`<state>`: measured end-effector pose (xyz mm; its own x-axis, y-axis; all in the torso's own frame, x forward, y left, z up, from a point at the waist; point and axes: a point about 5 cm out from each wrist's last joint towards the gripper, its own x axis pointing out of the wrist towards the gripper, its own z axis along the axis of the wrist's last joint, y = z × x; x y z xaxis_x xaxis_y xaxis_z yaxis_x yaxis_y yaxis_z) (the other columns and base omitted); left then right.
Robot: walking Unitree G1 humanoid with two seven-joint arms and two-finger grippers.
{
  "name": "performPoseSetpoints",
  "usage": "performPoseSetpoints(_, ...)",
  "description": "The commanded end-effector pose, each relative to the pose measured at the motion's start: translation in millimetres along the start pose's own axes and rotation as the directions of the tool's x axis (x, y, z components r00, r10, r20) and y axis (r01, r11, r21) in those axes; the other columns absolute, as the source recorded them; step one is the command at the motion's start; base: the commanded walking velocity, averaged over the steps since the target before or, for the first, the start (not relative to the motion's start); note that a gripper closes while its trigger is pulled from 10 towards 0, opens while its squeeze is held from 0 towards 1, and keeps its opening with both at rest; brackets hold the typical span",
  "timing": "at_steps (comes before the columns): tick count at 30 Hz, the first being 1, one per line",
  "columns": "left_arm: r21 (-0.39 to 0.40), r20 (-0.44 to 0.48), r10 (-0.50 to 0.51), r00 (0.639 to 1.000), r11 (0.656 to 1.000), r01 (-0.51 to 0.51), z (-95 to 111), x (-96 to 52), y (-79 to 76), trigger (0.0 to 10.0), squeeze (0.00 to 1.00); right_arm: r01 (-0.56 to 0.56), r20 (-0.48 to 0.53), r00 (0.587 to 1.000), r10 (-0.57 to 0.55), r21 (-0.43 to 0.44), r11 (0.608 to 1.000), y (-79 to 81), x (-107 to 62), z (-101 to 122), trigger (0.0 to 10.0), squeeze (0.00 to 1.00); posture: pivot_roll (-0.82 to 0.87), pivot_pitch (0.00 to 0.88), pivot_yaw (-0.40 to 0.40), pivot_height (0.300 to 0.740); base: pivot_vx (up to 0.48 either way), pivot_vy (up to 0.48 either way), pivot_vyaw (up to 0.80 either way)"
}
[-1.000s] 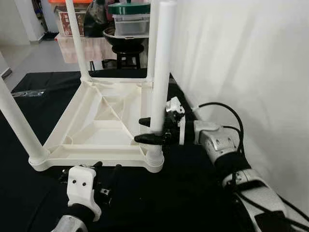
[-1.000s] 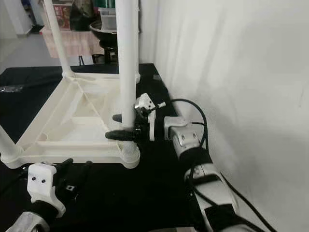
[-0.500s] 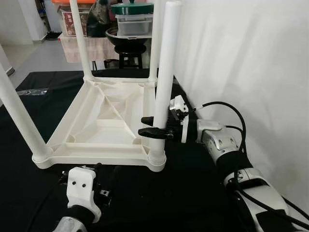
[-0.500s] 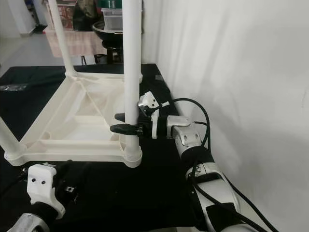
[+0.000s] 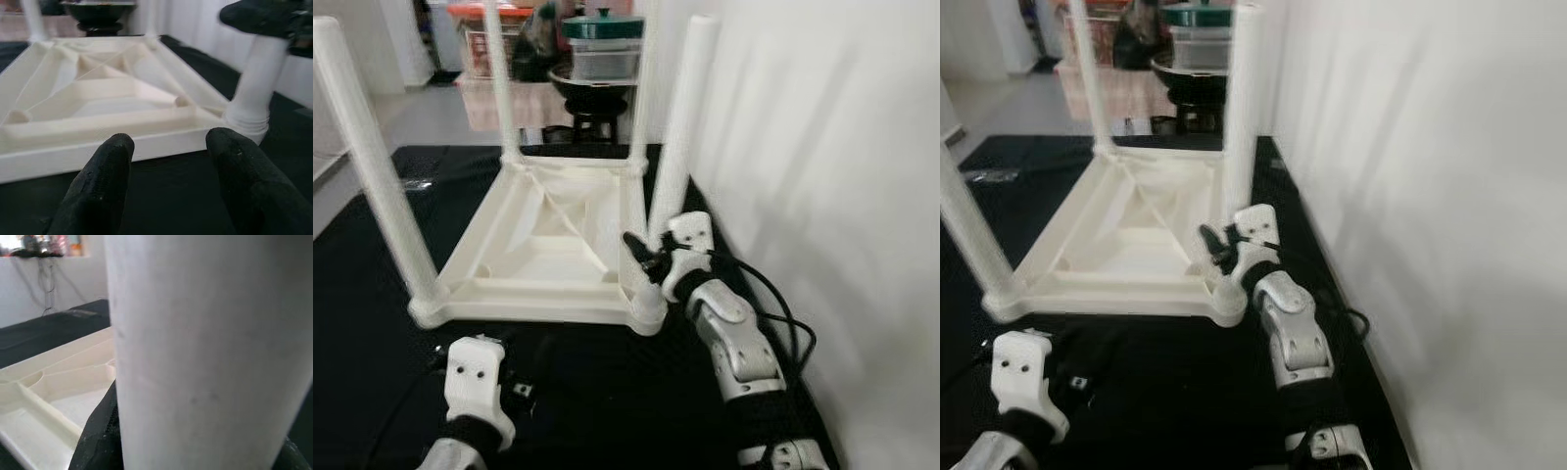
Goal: Building children table
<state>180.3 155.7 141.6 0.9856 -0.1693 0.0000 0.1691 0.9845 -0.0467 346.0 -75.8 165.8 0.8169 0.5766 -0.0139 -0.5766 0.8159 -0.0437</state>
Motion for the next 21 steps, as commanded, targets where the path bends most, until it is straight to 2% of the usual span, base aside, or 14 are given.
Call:
performPoseSetpoints(1,-0.018,-0.028,-0.001,1.000,1.000,0.001,-5.5,-0.2,-0.8,10.0,0.00,-0.104,-0.130,0.987,0.099,-0.037,0.994,3.3,-0.4,-26.1,10.0,0.26,0.04,0.000,-0.063,0.740,0.000,0.000,0.00)
performPoseSetpoints(2,-0.017,-0.027,-0.005,1.000,1.000,0.005,-5.5,0.2,-1.6,10.0,0.00,-0.150,-0.111,0.983,0.146,-0.029,0.988,2.2,1.1,-23.2,10.0,1.00,0.04,0.000,-0.063,0.740,0.000,0.000,0.00)
performPoseSetpoints(4,-0.017,-0.027,-0.012,1.000,1.000,0.012,-6.1,1.2,-3.1,10.0,0.00,-0.317,-0.053,0.947,0.317,0.007,0.949,3.3,5.3,-8.5,10.0,1.00,0.04,0.000,-0.065,0.740,0.000,0.000,0.00)
performPoseSetpoints(5,-0.017,-0.027,-0.012,1.000,1.000,0.012,-6.1,1.2,-3.1,10.0,0.00,-0.317,-0.053,0.947,0.317,0.007,0.949,3.3,5.3,-8.5,10.0,1.00,0.04,0.000,-0.065,0.740,0.000,0.000,0.00)
performPoseSetpoints(7,-0.017,-0.026,-0.010,1.000,1.000,0.010,-6.2,1.7,-2.8,10.0,0.00,-0.390,-0.003,0.921,0.390,-0.025,0.920,4.2,4.9,11.0,10.0,1.00,0.05,0.000,-0.069,0.740,0.000,0.000,0.00)
performPoseSetpoints(8,-0.016,-0.025,-0.008,1.000,1.000,0.008,-6.1,1.9,-2.4,10.0,0.00,-0.455,0.009,0.890,0.456,-0.030,0.890,5.3,2.1,18.4,10.0,1.00,0.05,0.000,-0.070,0.740,0.000,0.000,0.00)
performPoseSetpoints(9,-0.016,-0.025,-0.008,1.000,1.000,0.008,-6.1,1.9,-2.4,10.0,0.00,-0.455,0.009,0.890,0.456,-0.030,0.890,5.3,2.1,18.4,10.0,1.00,0.05,0.000,-0.070,0.740,0.000,0.000,0.00)
performPoseSetpoints(10,-0.014,-0.023,-0.006,1.000,1.000,0.006,-6.1,2.4,-2.2,10.0,0.00,-0.591,-0.028,0.807,0.590,-0.048,0.806,6.1,-2.0,20.0,10.0,0.00,0.06,0.000,-0.073,0.740,0.000,0.000,0.00)
performPoseSetpoints(11,-0.014,-0.023,-0.006,1.000,1.000,0.005,-6.1,2.5,-2.2,10.0,0.00,-0.621,-0.039,0.784,0.620,-0.052,0.782,6.0,-3.1,20.2,10.0,0.00,0.06,0.000,-0.073,0.740,0.000,0.000,0.00)
performPoseSetpoints(12,-0.014,-0.023,-0.006,1.000,1.000,0.005,-6.1,2.5,-2.2,10.0,0.00,-0.621,-0.039,0.784,0.620,-0.052,0.782,6.0,-3.1,20.2,10.0,0.00,0.06,0.000,-0.073,0.740,0.000,0.000,0.00)
performPoseSetpoints(15,-0.012,-0.020,-0.004,1.000,1.000,0.004,-5.3,2.9,-2.1,10.0,0.00,-0.715,-0.075,0.700,0.711,-0.069,0.696,-2.3,-0.7,21.5,10.0,0.00,0.06,0.000,-0.074,0.740,0.000,0.000,0.00)
performPoseSetpoints(19,-0.010,-0.020,-0.003,1.000,1.000,0.003,-5.2,2.8,-2.1,10.0,0.00,-0.743,-0.082,0.669,0.739,-0.041,0.668,-8.2,3.4,23.9,10.0,0.00,0.07,0.000,-0.077,0.740,0.000,0.000,0.00)
performPoseSetpoints(21,-0.010,-0.020,-0.002,1.000,1.000,0.001,-5.2,2.6,-2.2,10.0,0.00,-0.740,-0.069,0.672,0.738,-0.022,0.672,-10.6,6.7,26.4,10.0,0.00,0.07,0.000,-0.079,0.740,0.000,0.000,0.00)
